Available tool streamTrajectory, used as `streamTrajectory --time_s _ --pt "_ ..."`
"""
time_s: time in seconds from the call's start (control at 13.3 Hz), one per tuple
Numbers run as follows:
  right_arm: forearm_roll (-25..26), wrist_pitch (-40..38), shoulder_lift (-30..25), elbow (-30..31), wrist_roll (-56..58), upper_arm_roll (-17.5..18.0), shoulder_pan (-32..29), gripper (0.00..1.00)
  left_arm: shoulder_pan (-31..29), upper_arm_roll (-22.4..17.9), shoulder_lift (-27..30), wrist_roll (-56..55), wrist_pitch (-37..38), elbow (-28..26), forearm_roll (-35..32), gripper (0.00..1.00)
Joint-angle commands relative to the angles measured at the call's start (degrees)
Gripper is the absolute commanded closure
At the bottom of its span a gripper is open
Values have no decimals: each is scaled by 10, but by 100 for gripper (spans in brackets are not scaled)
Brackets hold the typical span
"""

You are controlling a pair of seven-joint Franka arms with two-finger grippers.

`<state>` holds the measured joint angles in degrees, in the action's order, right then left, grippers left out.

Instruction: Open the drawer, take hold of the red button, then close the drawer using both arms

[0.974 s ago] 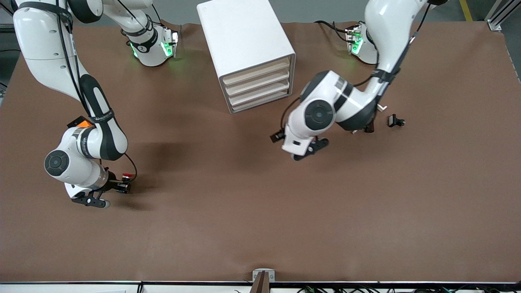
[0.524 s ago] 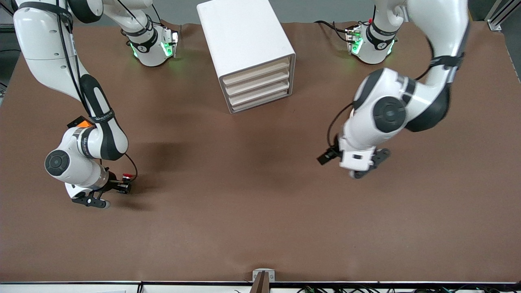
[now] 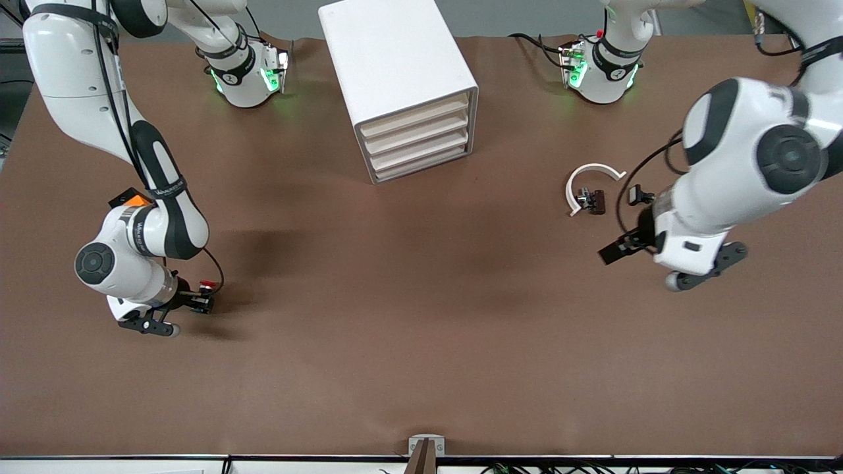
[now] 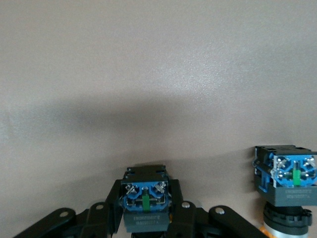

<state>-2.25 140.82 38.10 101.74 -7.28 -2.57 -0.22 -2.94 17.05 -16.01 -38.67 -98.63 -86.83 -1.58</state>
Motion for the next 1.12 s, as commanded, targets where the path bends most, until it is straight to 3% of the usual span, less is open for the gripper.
streamTrajectory --time_s 0.0,0.07,0.67,0.82,1.05 --pt "-2 3 0 4 4 4 -2 74 -26 6 15 66 67 39 -11 0" --pt "-2 2 0 3 1 4 -1 1 -36 6 21 84 77 42 -11 0" --pt "8 -31 -10 -21 59 1 6 0 -126 13 91 267 123 34 -4 0" --pt "8 -101 -22 -54 63 -1 5 0 -128 14 112 271 122 20 -1 0" --pt "8 -187 -66 -76 60 -2 4 0 -113 4 174 271 93 -45 15 0"
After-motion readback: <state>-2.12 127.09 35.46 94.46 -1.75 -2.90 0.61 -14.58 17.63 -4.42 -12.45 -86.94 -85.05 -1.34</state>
